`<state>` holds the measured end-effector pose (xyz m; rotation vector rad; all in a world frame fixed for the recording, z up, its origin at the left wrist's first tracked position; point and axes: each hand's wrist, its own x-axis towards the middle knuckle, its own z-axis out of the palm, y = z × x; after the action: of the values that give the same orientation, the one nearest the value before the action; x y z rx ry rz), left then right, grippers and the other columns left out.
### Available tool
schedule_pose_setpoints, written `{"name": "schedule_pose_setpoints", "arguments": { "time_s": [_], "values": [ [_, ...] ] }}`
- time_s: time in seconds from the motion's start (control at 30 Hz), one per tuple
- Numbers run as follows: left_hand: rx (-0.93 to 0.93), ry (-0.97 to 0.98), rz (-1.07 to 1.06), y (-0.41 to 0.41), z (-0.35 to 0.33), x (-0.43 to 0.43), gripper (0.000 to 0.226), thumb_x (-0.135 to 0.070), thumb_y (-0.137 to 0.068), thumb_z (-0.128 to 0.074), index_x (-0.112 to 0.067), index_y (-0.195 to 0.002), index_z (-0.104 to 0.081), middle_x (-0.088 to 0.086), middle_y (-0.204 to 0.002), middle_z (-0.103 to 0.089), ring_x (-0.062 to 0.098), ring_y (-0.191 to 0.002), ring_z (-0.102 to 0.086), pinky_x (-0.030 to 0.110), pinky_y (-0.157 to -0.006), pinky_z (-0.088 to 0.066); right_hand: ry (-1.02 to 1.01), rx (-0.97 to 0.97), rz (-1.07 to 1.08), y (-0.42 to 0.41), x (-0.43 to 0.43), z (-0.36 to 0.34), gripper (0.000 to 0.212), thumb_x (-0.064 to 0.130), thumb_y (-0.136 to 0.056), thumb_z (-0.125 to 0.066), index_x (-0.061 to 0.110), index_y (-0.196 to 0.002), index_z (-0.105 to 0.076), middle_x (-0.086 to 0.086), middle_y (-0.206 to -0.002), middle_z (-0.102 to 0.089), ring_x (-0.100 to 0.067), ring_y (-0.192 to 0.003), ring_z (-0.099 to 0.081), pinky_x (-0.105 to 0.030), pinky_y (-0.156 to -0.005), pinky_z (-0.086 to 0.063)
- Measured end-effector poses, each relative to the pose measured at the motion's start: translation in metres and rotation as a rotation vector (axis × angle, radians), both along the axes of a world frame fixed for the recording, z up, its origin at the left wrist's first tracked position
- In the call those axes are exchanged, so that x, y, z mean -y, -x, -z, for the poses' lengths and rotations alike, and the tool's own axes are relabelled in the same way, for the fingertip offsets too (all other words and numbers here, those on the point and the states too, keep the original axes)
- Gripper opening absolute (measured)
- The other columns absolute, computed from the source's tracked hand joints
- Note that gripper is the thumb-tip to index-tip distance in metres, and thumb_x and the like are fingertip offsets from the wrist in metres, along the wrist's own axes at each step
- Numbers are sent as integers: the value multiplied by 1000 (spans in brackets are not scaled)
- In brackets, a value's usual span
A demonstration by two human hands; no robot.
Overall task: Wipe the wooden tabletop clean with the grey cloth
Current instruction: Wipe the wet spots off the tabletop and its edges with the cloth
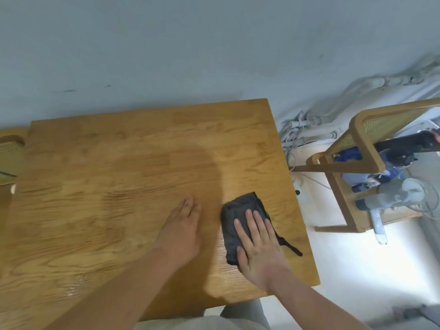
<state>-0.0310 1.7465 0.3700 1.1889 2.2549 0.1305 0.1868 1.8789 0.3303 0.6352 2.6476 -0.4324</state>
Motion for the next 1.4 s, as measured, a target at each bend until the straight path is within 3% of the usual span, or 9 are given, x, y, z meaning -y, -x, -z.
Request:
{"name": "schedule_pose_setpoints", "arguments": {
  "time_s": [0.1, 0.3, 0.4, 0.57, 0.7, 0.8, 1.1, 1.27, 1.4],
  "values": [
    [10, -5, 12, -19, -4, 3, 72, -37, -107, -40, -17, -164, -1, 4, -172, 13, 20, -158, 8, 29, -124, 5, -88, 103, 136, 16, -55, 4, 69, 48, -100, -4, 26, -157, 28, -11, -163, 39, -27, -149, 38, -49, -123, 18],
    [-12, -23, -34, -54, -17, 15, 70, -34, -105, -45, -18, -164, -9, 3, -172, 7, 18, -158, 4, 27, -123, 2, -47, 69, 507, 53, -53, 11, 72, 44, -100, -10, 19, -162, 18, -17, -165, 31, -37, -153, 27, -55, -124, 13],
    [-35, -37, -41, -82, -23, 11, 73, -31, -103, -49, -19, -164, -10, 3, -173, 7, 20, -158, 3, 32, -127, -6, -27, -85, 354, 15, 14, 5, 70, 40, -101, -22, 13, -163, -3, -23, -169, 8, -42, -157, 8, -59, -125, 4],
    [-45, -29, 148, -132, -13, -2, 73, -23, -98, -50, -21, -163, -17, 4, -172, 12, 22, -157, 9, 33, -125, 5, 139, -12, 54, -50, 33, -8, 71, 43, -102, -18, 20, -163, 10, -11, -166, 29, -29, -152, 30, -50, -127, 7],
    [-196, -85, 79, -156, 0, -19, 65, -37, -104, -38, -20, -163, -17, 12, -171, 14, 32, -157, 11, 49, -128, 2, 243, -235, 305, -76, -30, -47, 60, 28, -102, -51, 17, -159, -34, -6, -169, -24, -26, -151, -31, -41, -117, -38],
    [-184, 17, 17, -181, 18, -44, 73, -58, -103, -21, -21, -164, -3, 16, -170, 16, 36, -154, 22, 60, -125, 2, 171, -235, 421, -81, -60, -60, 42, 24, -98, -58, 12, -138, -55, -13, -145, -51, -32, -130, -51, -44, -99, -48],
    [-257, 94, 324, -83, 48, -42, 84, -75, -96, 2, -25, -161, 19, 12, -162, 38, 30, -146, 42, 59, -123, 7, 98, 341, 492, -13, -123, -50, 132, 53, -72, -84, 21, -161, 9, -12, -163, -26, -30, -144, -39, -49, -101, -51],
    [-208, 154, -58, -39, 50, -109, 82, -70, -97, 1, -20, -155, 30, 17, -159, 42, 38, -145, 42, 63, -120, 17, 37, 443, 514, 7, -131, -40, 147, 40, -68, -93, 23, -161, 19, 3, -86, -56, -19, -75, -57, -34, -56, -43],
    [-274, -4, 380, -67, 53, -126, 84, -67, -100, -10, -15, -162, 11, 20, -167, 25, 40, -151, 31, 67, -120, 11, 45, 448, 555, 2, -128, -36, 145, 39, -69, -91, 29, -160, 22, 4, -88, -57, -17, -73, -59, -34, -61, -48]
  ]
}}
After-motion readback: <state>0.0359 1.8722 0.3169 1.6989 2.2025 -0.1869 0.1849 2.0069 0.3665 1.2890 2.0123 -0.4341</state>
